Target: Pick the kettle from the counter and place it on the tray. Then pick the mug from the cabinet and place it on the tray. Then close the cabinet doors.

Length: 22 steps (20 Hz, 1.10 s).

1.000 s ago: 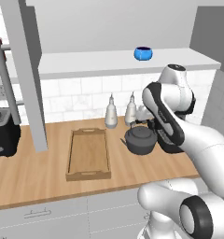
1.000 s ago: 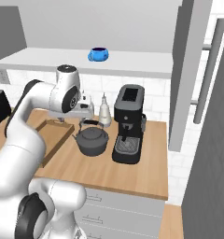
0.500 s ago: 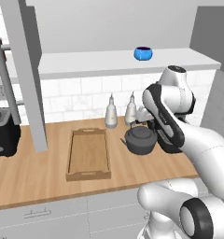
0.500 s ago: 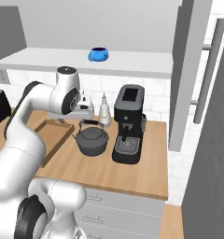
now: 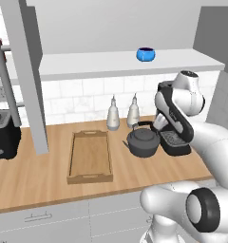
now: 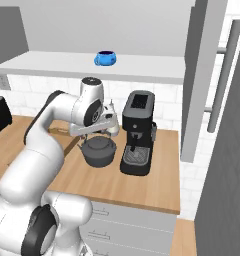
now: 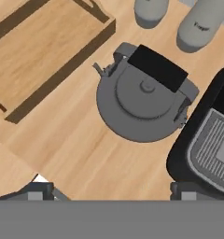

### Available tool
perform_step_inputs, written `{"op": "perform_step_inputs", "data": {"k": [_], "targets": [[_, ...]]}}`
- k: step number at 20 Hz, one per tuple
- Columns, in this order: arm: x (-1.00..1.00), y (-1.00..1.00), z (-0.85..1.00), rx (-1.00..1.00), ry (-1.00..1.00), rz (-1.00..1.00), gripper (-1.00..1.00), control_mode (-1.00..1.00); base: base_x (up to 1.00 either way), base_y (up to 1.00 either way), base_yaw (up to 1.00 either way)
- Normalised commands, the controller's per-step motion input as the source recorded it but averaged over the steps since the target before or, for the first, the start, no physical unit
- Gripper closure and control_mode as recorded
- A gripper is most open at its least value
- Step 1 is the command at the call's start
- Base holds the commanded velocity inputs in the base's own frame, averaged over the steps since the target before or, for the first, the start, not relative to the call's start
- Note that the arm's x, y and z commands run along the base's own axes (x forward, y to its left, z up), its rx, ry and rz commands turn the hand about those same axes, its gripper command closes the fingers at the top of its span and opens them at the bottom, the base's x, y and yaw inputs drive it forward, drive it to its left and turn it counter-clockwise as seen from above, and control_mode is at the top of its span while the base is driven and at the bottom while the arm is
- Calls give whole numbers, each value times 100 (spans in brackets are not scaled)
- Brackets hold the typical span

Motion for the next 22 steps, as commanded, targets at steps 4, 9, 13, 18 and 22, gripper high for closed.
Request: {"op": "perform_step_inputs", "data": {"k": [4, 9, 13, 18, 22], "targets": [[3, -4, -11, -10, -19, 41, -100, -100, 0, 0, 0], [18, 16, -7, -1, -18, 13, -100, -100, 0, 0, 0], [29, 9, -2, 0, -5, 1, -100, -100, 0, 0, 0], [22, 0, 0, 0, 0, 0, -100, -100, 0, 0, 0], [47, 8, -6, -2, 0, 0, -100, -100, 0, 0, 0]]}}
